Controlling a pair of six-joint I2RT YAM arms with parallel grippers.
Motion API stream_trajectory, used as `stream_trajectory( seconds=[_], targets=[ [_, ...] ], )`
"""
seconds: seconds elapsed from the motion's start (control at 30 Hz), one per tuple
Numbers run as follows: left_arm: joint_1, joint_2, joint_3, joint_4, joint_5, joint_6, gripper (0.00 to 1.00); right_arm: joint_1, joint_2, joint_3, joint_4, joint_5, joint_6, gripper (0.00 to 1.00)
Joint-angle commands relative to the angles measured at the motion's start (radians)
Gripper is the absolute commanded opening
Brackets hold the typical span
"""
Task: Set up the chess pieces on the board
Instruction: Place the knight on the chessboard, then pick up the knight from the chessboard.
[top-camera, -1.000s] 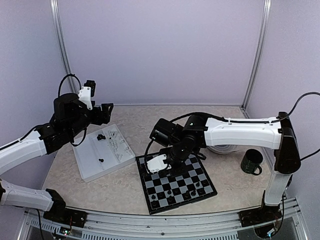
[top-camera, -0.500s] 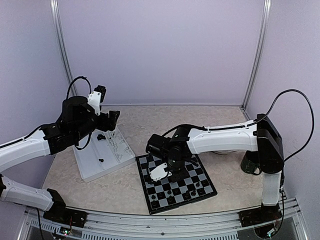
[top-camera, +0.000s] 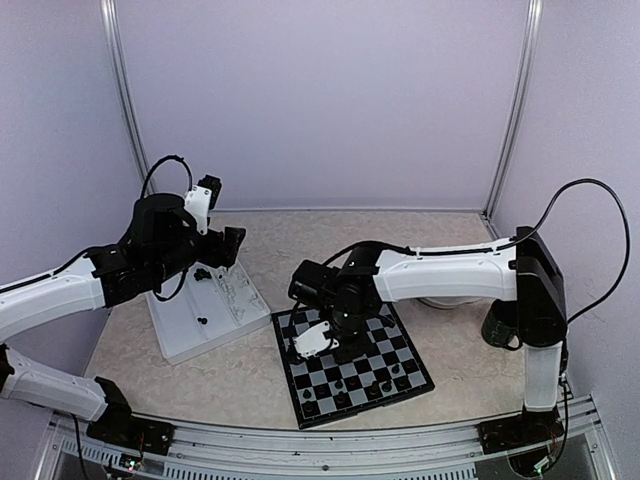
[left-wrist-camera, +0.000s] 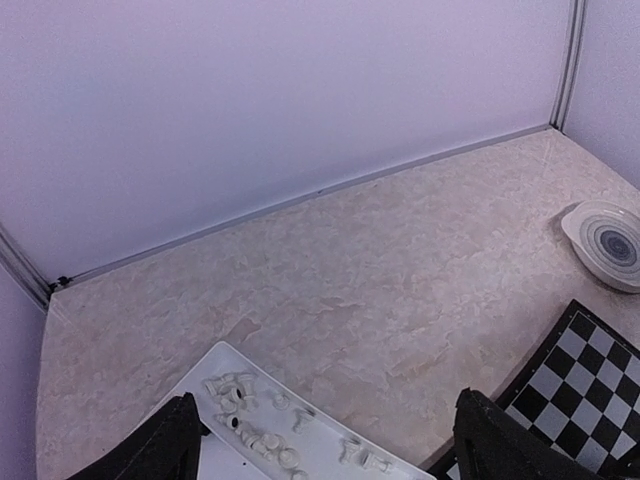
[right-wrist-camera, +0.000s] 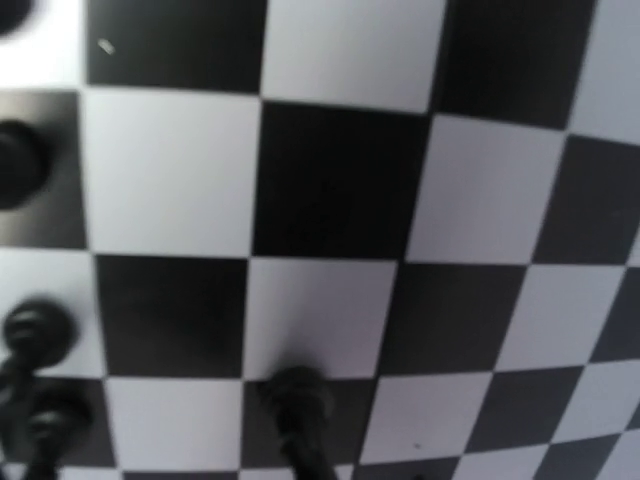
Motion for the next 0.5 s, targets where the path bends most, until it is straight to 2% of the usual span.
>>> stream_trajectory(
  seconds=[0.0,0.03,0.13,0.2,0.3,0.37,0.47],
  targets=[
    [-0.060,0.028,0.043,-0.053,0.027,-0.018,0.83,-0.075,-0.137,0.005,-0.019,-0.103,0.022,0.39],
    [-0.093,0.036,0.053,-0.077,0.036,-0.027,0.81,-0.112,-0.178,-0.018,0.005,-0.120,0.028,0.39],
    [-0.155,0.084,0.095,-0.174,0.113,-0.101,0.70,-0.270,-0.331,-0.121,0.159,-0.305,0.059,0.41],
    [-0.190,0.121,0.106,-0.207,0.143,-0.189,0.59,-0.419,-0.438,-0.216,0.288,-0.512,0.105,0.44],
    [-0.261,0.184,0.123,-0.240,0.152,-0.327,0.52,-0.656,-0.568,-0.423,0.572,-0.806,0.246,0.52],
    [-0.316,0.250,0.173,-0.283,0.155,-0.403,0.49,-0.756,-0.604,-0.541,0.728,-0.876,0.343,0.53],
    [-0.398,0.374,0.257,-0.348,0.152,-0.477,0.47,-0.796,-0.603,-0.602,0.760,-0.853,0.338,0.53]
  ],
)
